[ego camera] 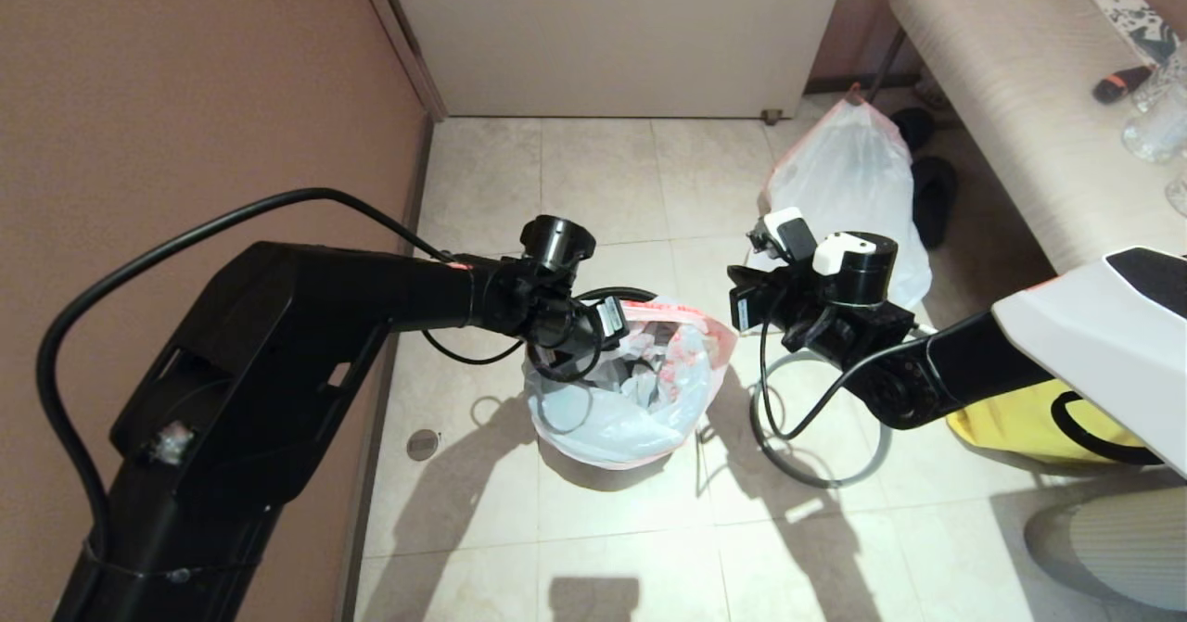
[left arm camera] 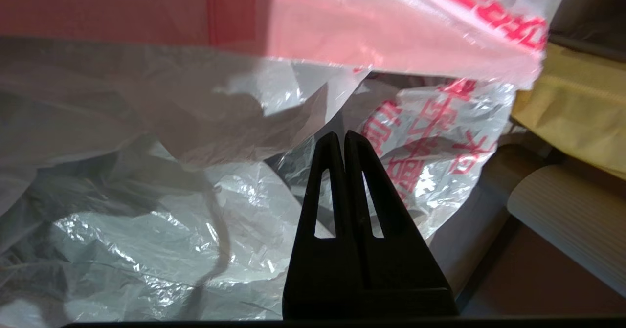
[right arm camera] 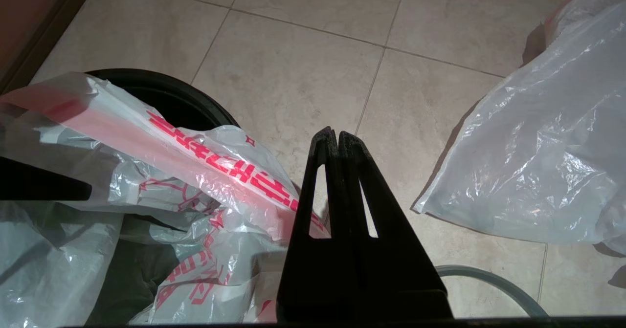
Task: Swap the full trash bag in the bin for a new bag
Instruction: Put the new garbage bag on the trash can
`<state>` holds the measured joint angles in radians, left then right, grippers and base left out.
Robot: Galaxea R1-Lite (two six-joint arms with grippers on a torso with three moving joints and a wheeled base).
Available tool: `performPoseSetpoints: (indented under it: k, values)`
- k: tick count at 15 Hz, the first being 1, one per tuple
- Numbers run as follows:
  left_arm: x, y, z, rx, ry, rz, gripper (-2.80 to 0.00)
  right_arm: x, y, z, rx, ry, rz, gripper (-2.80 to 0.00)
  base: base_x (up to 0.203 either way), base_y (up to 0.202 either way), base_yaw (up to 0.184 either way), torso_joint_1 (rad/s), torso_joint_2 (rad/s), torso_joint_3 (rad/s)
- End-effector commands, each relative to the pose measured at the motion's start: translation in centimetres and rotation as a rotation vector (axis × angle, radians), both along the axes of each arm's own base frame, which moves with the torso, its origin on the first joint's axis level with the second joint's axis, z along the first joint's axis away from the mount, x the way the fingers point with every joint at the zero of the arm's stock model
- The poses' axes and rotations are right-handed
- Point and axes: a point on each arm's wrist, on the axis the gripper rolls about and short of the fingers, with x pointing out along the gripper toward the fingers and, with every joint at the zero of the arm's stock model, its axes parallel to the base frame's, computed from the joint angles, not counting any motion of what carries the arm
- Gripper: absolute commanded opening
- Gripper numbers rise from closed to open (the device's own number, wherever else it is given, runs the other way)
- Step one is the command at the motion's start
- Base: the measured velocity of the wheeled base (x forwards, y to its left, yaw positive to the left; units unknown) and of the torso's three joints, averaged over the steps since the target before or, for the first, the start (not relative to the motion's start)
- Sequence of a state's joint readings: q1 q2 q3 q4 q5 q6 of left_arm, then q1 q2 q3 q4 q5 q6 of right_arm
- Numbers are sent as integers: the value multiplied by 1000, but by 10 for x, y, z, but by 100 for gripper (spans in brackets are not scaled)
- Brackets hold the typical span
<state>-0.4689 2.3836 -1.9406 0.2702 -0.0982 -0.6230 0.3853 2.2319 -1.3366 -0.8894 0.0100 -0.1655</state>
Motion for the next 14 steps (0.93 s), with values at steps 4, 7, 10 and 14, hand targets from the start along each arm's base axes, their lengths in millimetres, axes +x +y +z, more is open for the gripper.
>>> performPoseSetpoints:
  k: [4, 7, 10, 14]
  values:
    - [15, 2, -18, -6, -38, 25, -280, -2, -6, 13, 12, -30, -10, -280, 0, 0, 0, 0, 0, 0]
    - [31, 4, -18, -51, -185, 79, -280, -2, -7, 13, 12, -30, -10, -280, 0, 0, 0, 0, 0, 0]
    - [35, 3, -7, -101, -277, 85, -280, -2, -8, 12, 9, -27, -2, -280, 0, 0, 0, 0, 0, 0]
    - [29, -2, 13, -131, -321, 69, -280, -7, 0, -2, -9, 16, 59, -280, 0, 0, 0, 0, 0, 0]
